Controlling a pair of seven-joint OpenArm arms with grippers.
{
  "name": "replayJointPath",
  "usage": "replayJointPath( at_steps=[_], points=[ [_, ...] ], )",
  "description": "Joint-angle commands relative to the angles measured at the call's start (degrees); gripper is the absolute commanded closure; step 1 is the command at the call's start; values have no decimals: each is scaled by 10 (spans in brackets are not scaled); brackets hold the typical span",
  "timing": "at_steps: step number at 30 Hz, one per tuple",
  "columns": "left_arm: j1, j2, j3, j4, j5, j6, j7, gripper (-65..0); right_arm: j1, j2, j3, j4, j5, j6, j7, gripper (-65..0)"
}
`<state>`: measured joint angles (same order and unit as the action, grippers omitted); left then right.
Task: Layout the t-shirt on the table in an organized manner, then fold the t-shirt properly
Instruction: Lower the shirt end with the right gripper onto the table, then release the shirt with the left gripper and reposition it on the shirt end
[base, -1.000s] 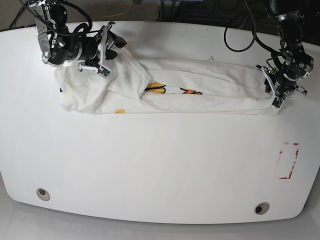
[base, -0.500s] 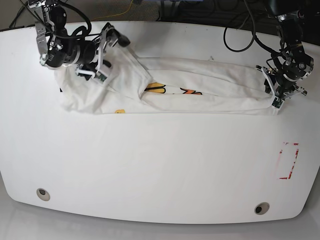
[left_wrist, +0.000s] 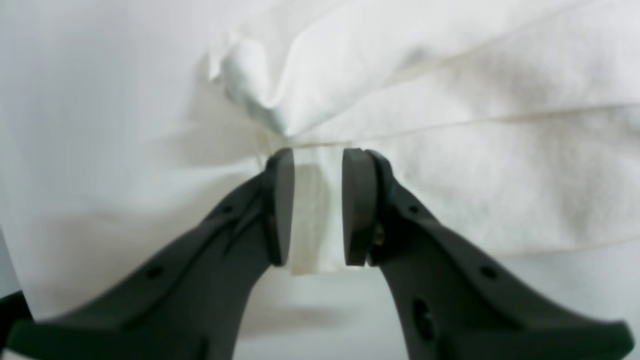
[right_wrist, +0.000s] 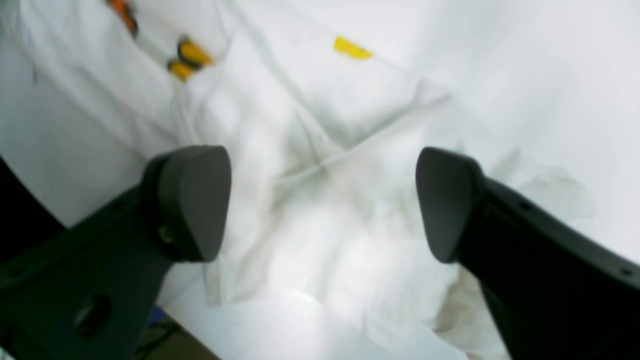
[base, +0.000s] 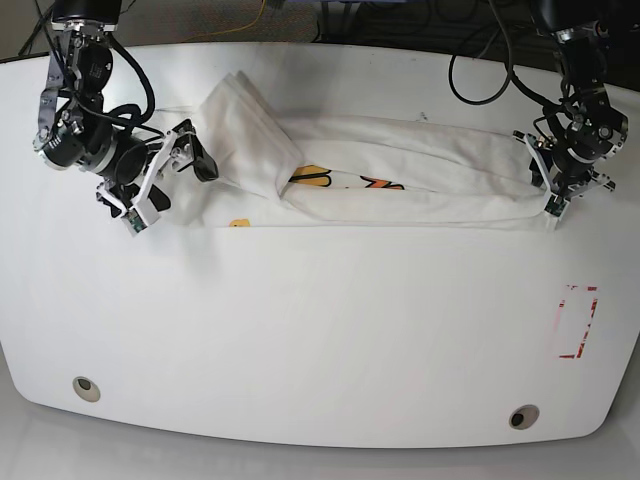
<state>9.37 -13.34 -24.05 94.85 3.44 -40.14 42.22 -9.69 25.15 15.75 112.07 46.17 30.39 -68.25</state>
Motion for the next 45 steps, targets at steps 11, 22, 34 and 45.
replayJointPath(
  at_steps=[11, 22, 34, 45],
  points=[
    [-6, -6, -3, 22, -4, 1, -9, -150, 18, -80, 5, 8, -169, 43, 31, -265],
    [-6, -5, -5, 46, -4, 1, -55, -150, 19, -125, -18, -6, -256, 61, 49, -30],
    [-6, -5, -3, 45, -3, 1, -55, -150, 19, -122, -20, -174, -261, 62, 168, -33],
    [-7, -5, -21, 45, -5, 1, -59, -150, 17, -82, -18, -228, -257, 62, 207, -33]
  ],
)
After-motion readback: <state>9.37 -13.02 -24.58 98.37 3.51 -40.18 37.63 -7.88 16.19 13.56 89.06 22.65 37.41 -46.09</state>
